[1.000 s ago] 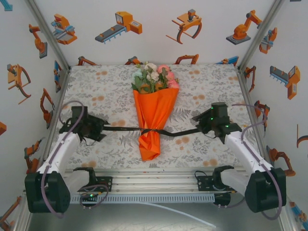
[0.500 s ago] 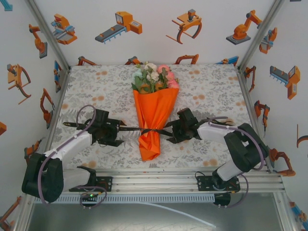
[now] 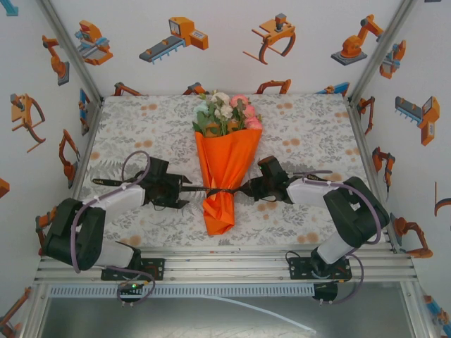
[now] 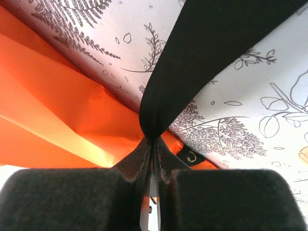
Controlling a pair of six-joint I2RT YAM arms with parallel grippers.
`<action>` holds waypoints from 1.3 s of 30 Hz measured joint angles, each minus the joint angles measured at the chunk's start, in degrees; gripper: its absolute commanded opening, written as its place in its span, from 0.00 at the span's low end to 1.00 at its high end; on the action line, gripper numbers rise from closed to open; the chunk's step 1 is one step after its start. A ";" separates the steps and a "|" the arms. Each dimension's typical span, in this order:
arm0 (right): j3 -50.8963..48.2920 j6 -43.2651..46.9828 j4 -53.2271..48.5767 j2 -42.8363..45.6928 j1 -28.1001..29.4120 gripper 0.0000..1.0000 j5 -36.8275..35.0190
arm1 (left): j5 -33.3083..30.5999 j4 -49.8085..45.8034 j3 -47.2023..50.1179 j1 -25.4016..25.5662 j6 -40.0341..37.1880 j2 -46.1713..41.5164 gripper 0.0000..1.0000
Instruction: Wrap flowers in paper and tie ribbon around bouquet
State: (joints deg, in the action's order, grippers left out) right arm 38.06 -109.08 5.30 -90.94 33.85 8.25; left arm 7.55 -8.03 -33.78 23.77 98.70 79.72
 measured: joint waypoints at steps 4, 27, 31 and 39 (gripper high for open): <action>-0.04 0.50 0.22 0.02 0.00 0.00 -0.31 | 0.09 1.92 -0.98 0.17 -0.42 1.46 0.00; -6.60 25.03 -15.17 15.19 -19.15 0.00 1.86 | 13.62 1.51 2.75 -22.58 -20.31 0.83 0.00; -7.06 26.08 -16.26 16.83 -20.37 0.00 2.58 | 15.61 -0.55 3.26 -26.08 -22.60 0.81 0.00; -6.67 41.51 -14.78 22.51 -24.33 0.39 -1.55 | 9.25 -0.79 0.37 -26.45 -31.50 -1.60 0.59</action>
State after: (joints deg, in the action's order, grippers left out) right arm 31.40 -67.57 -9.47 -68.42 9.52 6.70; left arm 16.80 -8.82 -33.41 -2.68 67.20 78.13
